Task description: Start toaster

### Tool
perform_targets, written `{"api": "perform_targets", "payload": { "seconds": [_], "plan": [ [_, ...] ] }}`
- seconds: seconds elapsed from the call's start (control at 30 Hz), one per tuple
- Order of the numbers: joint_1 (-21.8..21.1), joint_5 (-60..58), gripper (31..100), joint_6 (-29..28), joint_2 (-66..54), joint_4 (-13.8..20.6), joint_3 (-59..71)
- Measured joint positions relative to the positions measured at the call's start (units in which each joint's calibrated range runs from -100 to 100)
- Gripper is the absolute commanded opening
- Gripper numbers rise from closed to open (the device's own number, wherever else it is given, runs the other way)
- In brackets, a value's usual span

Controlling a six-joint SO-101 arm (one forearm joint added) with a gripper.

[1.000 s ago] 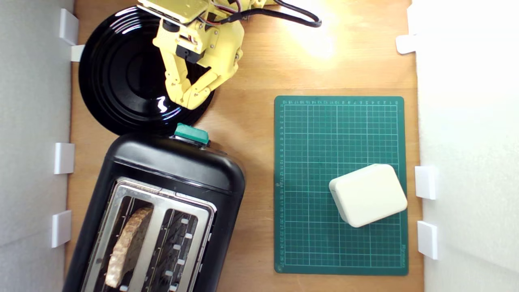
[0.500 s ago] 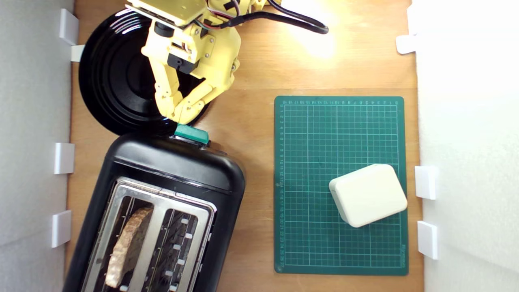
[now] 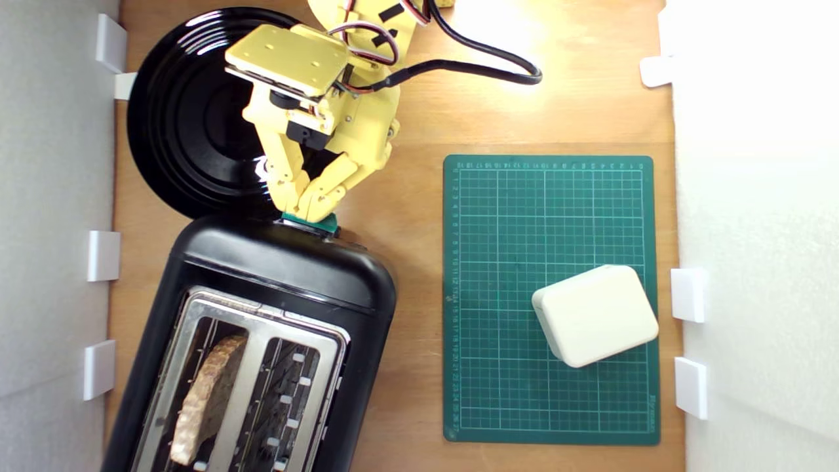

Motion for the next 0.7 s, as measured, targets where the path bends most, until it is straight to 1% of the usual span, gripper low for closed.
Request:
{"api": "perform_targets", "payload": {
  "seconds": [0.17, 0.27, 0.37, 0.7],
  "plan": [
    [0.2, -0.2, 31.4, -0.3, 2.5, -0.1, 0.0],
    [0.2, -1.1, 31.4, -0.3, 3.3, -1.7, 0.0],
    [0.2, -1.5, 31.4, -0.3, 3.5, -2.2, 0.0],
    [0.2, -1.6, 31.4, -0.3, 7.5, -2.2, -0.2]
  ]
}}
